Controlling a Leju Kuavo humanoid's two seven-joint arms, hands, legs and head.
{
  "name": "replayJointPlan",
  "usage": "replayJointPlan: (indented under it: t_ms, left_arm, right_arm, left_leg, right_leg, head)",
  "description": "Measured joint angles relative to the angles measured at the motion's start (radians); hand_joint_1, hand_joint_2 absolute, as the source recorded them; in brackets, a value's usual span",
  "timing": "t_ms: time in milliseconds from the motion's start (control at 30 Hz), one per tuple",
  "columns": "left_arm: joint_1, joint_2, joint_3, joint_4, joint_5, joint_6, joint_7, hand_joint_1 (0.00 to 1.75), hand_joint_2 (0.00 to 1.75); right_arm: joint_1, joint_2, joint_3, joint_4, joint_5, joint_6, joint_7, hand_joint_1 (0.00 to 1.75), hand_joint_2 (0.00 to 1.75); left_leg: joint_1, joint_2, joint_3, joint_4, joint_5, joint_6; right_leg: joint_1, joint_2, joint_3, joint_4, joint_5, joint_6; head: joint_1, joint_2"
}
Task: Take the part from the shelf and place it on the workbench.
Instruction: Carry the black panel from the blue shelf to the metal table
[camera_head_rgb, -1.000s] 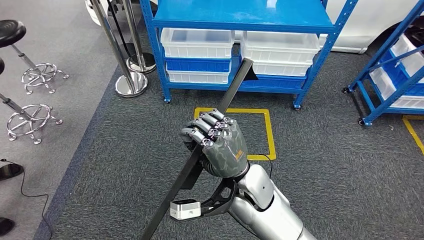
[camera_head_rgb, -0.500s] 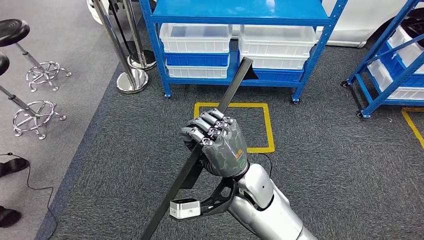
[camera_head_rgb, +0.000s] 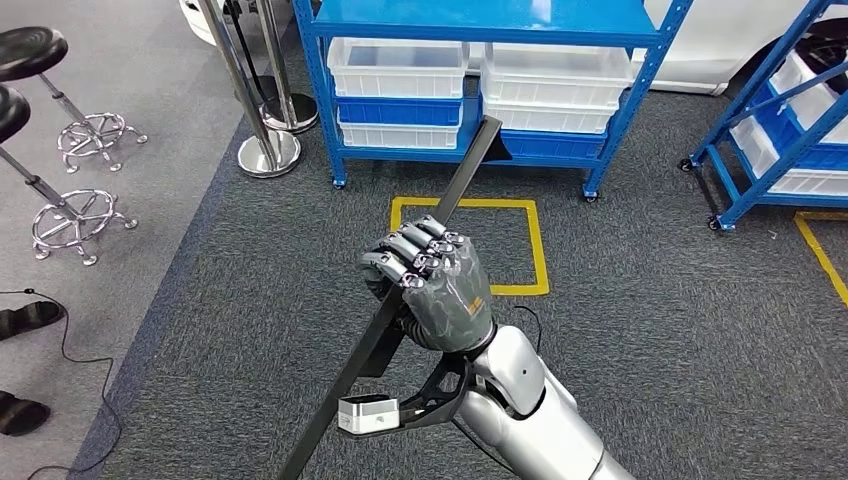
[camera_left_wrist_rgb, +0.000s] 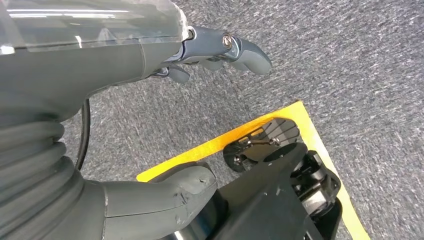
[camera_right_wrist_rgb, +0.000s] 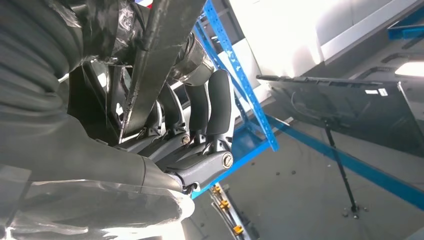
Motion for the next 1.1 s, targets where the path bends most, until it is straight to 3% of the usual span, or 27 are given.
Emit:
replayJointPlan:
  t_ms: [100,167,267,300,333,367,400,467,533,600,667,733,800,833,867,900,967,1033,1100]
  left_arm:
    - [-0.001,0.000,0.000,0.000,0.001,0.000,0.001,0.00,1.75]
    - [0.000,0.001,0.000,0.000,0.001,-0.001,0.001,0.00,1.75]
    - [0.000,0.002,0.000,0.000,0.001,-0.001,0.001,0.00,1.75]
    - [0.001,0.002,0.000,0.000,0.001,-0.001,0.001,0.00,1.75]
    - [0.001,0.002,0.000,0.000,0.001,-0.001,0.002,0.00,1.75]
    - [0.002,0.002,0.000,0.000,0.001,-0.001,0.002,0.00,1.75]
    - [0.002,0.003,0.000,0.000,0.002,-0.001,0.002,0.00,1.75]
    - [0.000,0.006,0.000,0.000,0.003,0.000,0.002,0.00,1.75]
    - [-0.002,0.009,0.000,0.000,0.003,0.001,0.002,0.00,1.75]
    - [-0.002,0.011,0.000,0.000,0.003,0.001,0.001,0.00,1.75]
    - [-0.003,0.011,0.000,0.000,0.003,0.001,0.001,0.00,1.75]
    - [-0.004,0.011,0.000,0.000,0.003,0.001,0.001,0.00,1.75]
    - [-0.005,0.012,0.001,0.000,0.002,0.000,0.001,0.00,1.75]
    - [-0.005,0.012,0.001,0.000,0.001,-0.001,0.002,0.00,1.75]
    - [-0.004,0.012,0.001,0.000,0.000,-0.002,0.002,0.00,1.75]
    - [-0.005,0.012,0.001,0.000,0.000,-0.004,0.004,0.00,1.75]
    - [-0.006,0.012,0.001,0.000,0.000,-0.007,0.008,0.00,1.75]
    - [-0.009,0.012,0.001,0.000,0.000,-0.008,0.010,0.00,1.75]
    - [-0.012,0.013,0.001,0.000,0.000,-0.009,0.011,0.00,1.75]
  right_arm:
    - [-0.003,0.000,0.001,0.000,-0.015,0.000,0.002,1.75,1.75]
    - [-0.006,0.002,0.002,0.002,-0.022,0.000,0.002,1.75,1.75]
    - [-0.010,0.007,0.003,0.007,-0.030,0.001,0.002,1.75,1.75]
    - [-0.010,0.007,0.004,0.010,-0.034,0.001,0.002,1.75,1.75]
    - [-0.010,0.008,0.005,0.012,-0.041,0.003,0.002,1.75,1.75]
    - [-0.010,0.008,0.005,0.014,-0.049,0.007,0.002,1.75,1.75]
    - [-0.010,0.008,0.006,0.016,-0.062,0.014,0.002,1.75,1.75]
    - [-0.011,0.008,0.006,0.016,-0.095,0.031,-0.001,1.75,1.75]
    - [-0.015,0.008,0.006,0.017,-0.134,0.050,-0.007,1.75,1.75]
    - [-0.020,0.008,0.007,0.017,-0.168,0.072,-0.014,1.75,1.75]
    - [-0.024,0.008,0.007,0.017,-0.187,0.087,-0.018,1.75,1.75]
    - [-0.029,0.007,0.007,0.018,-0.195,0.092,-0.019,1.75,1.75]
    - [-0.031,0.006,0.008,0.019,-0.190,0.090,-0.023,1.75,1.75]
    - [-0.031,0.005,0.008,0.020,-0.183,0.090,-0.027,1.75,1.75]
    - [-0.032,0.004,0.009,0.022,-0.174,0.092,-0.031,1.75,1.75]
    - [-0.034,0.003,0.011,0.022,-0.165,0.098,-0.033,1.75,1.75]
    - [-0.043,0.002,0.017,0.023,-0.152,0.115,-0.028,1.75,1.75]
    - [-0.055,0.002,0.023,0.022,-0.148,0.125,-0.021,1.75,1.75]
    - [-0.062,0.002,0.026,0.023,-0.148,0.126,-0.017,1.75,1.75]
  left_leg:
    - [0.000,0.000,-0.004,-0.002,0.013,-0.020]
    - [0.001,-0.002,-0.017,0.018,-0.007,-0.030]
    - [0.003,-0.002,-0.075,0.175,-0.124,-0.038]
    - [0.003,-0.002,-0.094,0.236,-0.156,-0.039]
    - [0.003,-0.002,-0.099,0.271,-0.170,-0.039]
    - [0.003,-0.002,-0.086,0.272,-0.166,-0.038]
    - [0.002,-0.002,-0.054,0.236,-0.148,-0.035]
    - [-0.002,-0.003,0.043,0.094,-0.108,-0.023]
    - [-0.010,-0.003,0.100,-0.002,-0.090,-0.012]
    - [-0.017,-0.003,0.101,-0.017,-0.083,-0.004]
    - [-0.012,-0.001,0.100,-0.031,-0.068,0.010]
    - [-0.007,0.003,0.093,-0.042,-0.048,0.023]
    - [-0.007,0.005,0.074,-0.040,-0.035,0.028]
    - [-0.007,0.005,0.064,-0.038,-0.029,0.027]
    - [-0.007,0.005,0.054,-0.035,-0.024,0.025]
    - [-0.006,0.005,0.044,-0.030,-0.020,0.022]
    - [-0.003,0.005,0.027,-0.018,-0.015,0.015]
    - [-0.002,0.005,0.014,-0.006,-0.011,0.004]
    - [-0.003,0.004,0.005,-0.001,-0.004,-0.010]
  right_leg:
    - [0.005,0.002,-0.001,-0.017,0.010,-0.015]
    - [0.002,0.000,-0.009,-0.024,0.022,-0.030]
    - [0.002,-0.002,-0.033,-0.027,0.043,-0.045]
    - [0.005,-0.003,-0.043,-0.027,0.050,-0.046]
    - [0.007,-0.003,-0.053,-0.026,0.057,-0.047]
    - [0.009,-0.003,-0.062,-0.025,0.063,-0.047]
    - [0.011,-0.003,-0.071,-0.024,0.069,-0.047]
    - [0.013,-0.003,-0.082,-0.022,0.079,-0.044]
    - [0.012,-0.004,-0.088,-0.021,0.090,-0.035]
    - [0.009,-0.005,-0.089,-0.025,0.101,-0.022]
    - [0.007,-0.004,-0.093,-0.020,0.098,-0.011]
    - [0.005,-0.001,-0.118,0.039,0.042,-0.002]
    - [0.000,0.001,-0.161,0.162,-0.041,0.008]
    - [-0.003,0.001,-0.177,0.217,-0.067,0.012]
    - [-0.007,0.001,-0.178,0.244,-0.073,0.016]
    - [-0.011,0.000,-0.161,0.234,-0.063,0.019]
    - [-0.018,-0.001,-0.078,0.117,-0.020,0.025]
    - [-0.015,0.001,-0.014,0.016,0.003,0.021]
    - [-0.009,0.004,-0.008,-0.005,0.005,0.008]
  head:
    - [0.001,0.000]
    - [0.001,0.000]
    - [0.000,0.000]
    - [0.000,0.000]
    - [0.000,0.000]
    - [0.000,0.000]
    - [0.000,0.000]
    - [0.000,0.000]
    - [0.000,0.000]
    - [0.000,0.000]
    - [0.001,0.000]
    - [0.001,0.000]
    - [0.001,0.000]
    - [0.001,0.000]
    - [0.001,0.000]
    - [0.001,0.000]
    - [0.001,0.000]
    - [0.001,0.000]
    - [0.001,0.000]
